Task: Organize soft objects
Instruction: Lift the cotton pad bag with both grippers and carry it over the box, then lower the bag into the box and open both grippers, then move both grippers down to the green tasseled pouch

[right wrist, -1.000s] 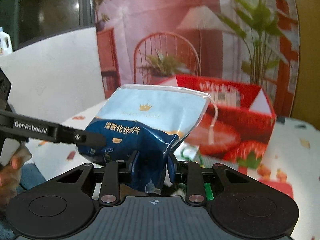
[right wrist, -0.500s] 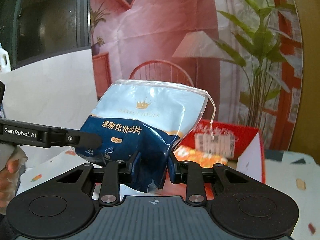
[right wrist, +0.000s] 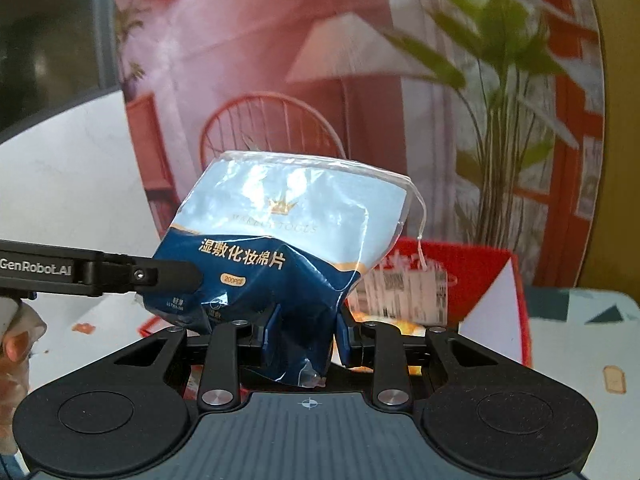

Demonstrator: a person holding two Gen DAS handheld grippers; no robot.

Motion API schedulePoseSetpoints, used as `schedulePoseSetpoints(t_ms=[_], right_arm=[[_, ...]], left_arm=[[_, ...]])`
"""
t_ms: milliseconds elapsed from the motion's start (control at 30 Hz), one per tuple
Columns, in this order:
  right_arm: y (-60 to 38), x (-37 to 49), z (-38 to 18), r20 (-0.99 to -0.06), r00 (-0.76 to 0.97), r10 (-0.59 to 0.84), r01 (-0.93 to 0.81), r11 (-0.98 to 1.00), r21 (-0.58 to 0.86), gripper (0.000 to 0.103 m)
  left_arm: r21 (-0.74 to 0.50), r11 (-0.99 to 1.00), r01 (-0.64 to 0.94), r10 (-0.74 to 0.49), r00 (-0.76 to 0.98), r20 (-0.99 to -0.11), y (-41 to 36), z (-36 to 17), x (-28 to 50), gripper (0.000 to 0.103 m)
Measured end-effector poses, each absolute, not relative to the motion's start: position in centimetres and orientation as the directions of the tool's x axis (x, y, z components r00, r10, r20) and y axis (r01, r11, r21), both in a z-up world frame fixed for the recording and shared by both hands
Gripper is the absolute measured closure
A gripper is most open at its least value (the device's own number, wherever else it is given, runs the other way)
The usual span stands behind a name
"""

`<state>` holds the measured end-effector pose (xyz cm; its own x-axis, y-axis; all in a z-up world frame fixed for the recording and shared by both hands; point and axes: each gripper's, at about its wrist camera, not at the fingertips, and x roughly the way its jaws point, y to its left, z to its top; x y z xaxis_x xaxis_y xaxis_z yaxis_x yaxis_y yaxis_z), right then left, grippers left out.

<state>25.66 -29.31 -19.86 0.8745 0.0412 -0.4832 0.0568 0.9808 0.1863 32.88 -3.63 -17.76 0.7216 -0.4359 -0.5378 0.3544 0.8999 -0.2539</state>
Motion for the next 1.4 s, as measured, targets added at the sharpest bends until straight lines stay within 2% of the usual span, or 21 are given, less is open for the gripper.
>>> schedulePoseSetpoints(t_ms=[200, 467, 567, 733, 800, 900, 1233, 1400], right_arm=[[-31.0, 27.4, -22.3, -0.546, 0.835, 0.069, 0.104, 0.955, 0.279, 0.076], [-31.4, 28.1, -23.7, -0.594, 0.802, 0.071, 0.144, 0.941, 0.307, 0.075], [-31.8, 28.1, -24.0, -0.604, 0.795, 0.06, 0.171, 0.933, 0.317, 0.075], [-31.7, 27.6, -23.9, -0.623, 0.782, -0.021, 0.225, 0.942, 0.25, 0.074], [-31.3, 27.0, -23.6, -0.604, 0.796, -0.049, 0.214, 0.955, 0.205, 0.074], [-30.7, 25.6, -22.9, -0.555, 0.828, -0.078, 0.197, 0.968, 0.157, 0.074], [-29.3, 18.5, -20.9, -0.398, 0.915, -0.059, 0.153, 0.966, 0.208, 0.074], [-28.7, 14.9, -21.5, -0.38, 0.923, -0.066, 0.168, 0.955, 0.243, 0.074]], left_arm=[[-0.24, 0.902, 0.36, -0.428, 0.665, -0.612, -3.9, -19.3, 34.9, 0.058], [-0.229, 0.905, 0.357, -0.414, 0.627, -0.66, -4.2, -20.7, 36.0, 0.058], [-0.209, 0.909, 0.359, -0.402, 0.633, -0.662, -4.7, -20.9, 36.0, 0.057], [-0.132, 0.903, 0.41, -0.396, 0.672, -0.626, -5.1, -20.3, 34.8, 0.048], [-0.103, 0.903, 0.416, -0.387, 0.689, -0.613, -5.0, -19.9, 34.0, 0.048], [-0.127, 0.903, 0.411, -0.402, 0.703, -0.587, -4.3, -19.4, 32.4, 0.048], [-0.134, 0.907, 0.399, -0.409, 0.76, -0.505, -2.3, -19.2, 24.9, 0.048], [-0.161, 0.912, 0.377, -0.404, 0.759, -0.511, -1.4, -20.6, 21.6, 0.048]])
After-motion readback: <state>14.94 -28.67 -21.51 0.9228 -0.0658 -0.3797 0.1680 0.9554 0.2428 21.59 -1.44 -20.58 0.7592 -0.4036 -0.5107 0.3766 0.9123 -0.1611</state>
